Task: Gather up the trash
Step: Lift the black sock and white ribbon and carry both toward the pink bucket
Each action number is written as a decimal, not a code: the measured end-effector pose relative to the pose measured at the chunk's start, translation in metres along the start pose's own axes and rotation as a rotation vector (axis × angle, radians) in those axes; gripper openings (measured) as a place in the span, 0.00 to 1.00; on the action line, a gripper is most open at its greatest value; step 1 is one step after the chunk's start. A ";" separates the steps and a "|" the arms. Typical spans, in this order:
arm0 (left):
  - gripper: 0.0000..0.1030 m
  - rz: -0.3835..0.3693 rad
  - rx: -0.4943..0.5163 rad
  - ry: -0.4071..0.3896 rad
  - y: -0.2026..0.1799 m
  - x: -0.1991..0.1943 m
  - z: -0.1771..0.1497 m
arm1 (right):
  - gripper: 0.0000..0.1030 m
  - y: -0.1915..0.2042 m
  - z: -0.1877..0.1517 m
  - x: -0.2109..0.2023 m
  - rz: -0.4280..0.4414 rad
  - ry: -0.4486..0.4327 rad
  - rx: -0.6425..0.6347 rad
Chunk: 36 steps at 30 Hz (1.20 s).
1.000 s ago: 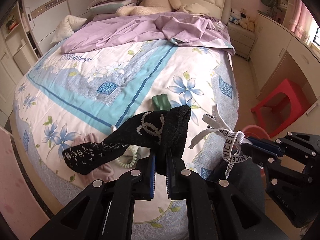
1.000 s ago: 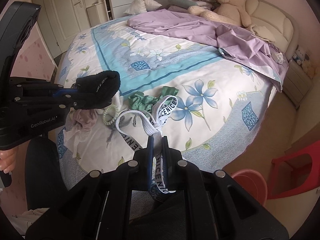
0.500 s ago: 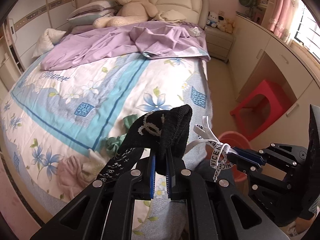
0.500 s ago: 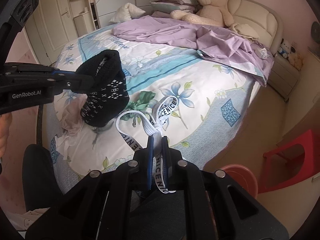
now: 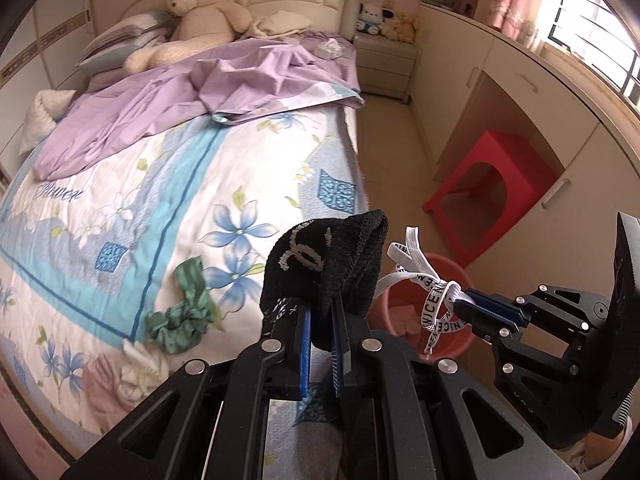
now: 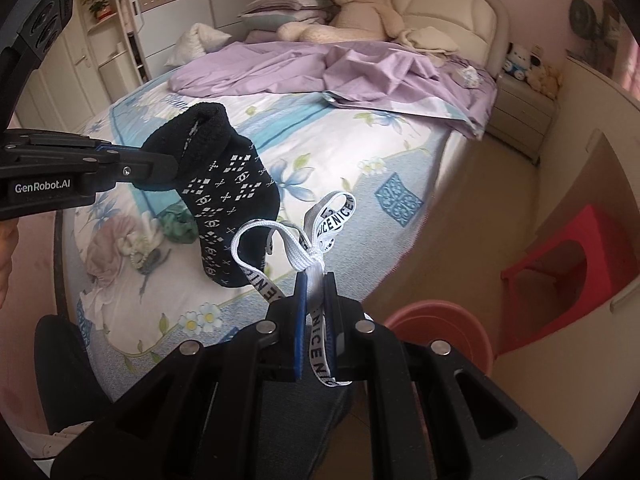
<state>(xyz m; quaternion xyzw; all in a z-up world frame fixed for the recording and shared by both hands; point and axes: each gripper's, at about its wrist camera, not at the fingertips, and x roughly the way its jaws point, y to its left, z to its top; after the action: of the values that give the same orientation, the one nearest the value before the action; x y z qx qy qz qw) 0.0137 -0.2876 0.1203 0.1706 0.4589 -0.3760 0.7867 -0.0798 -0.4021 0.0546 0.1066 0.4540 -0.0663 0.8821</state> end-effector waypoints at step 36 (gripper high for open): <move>0.09 -0.219 0.331 0.204 -0.218 0.140 0.033 | 0.08 -0.172 -0.096 -0.004 -0.221 0.061 0.391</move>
<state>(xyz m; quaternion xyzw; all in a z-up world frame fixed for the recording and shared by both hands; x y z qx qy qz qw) -0.0884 -0.5122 0.0356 0.2839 0.4838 -0.5101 0.6520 -0.1943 -0.5452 -0.0186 0.2270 0.4678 -0.2462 0.8180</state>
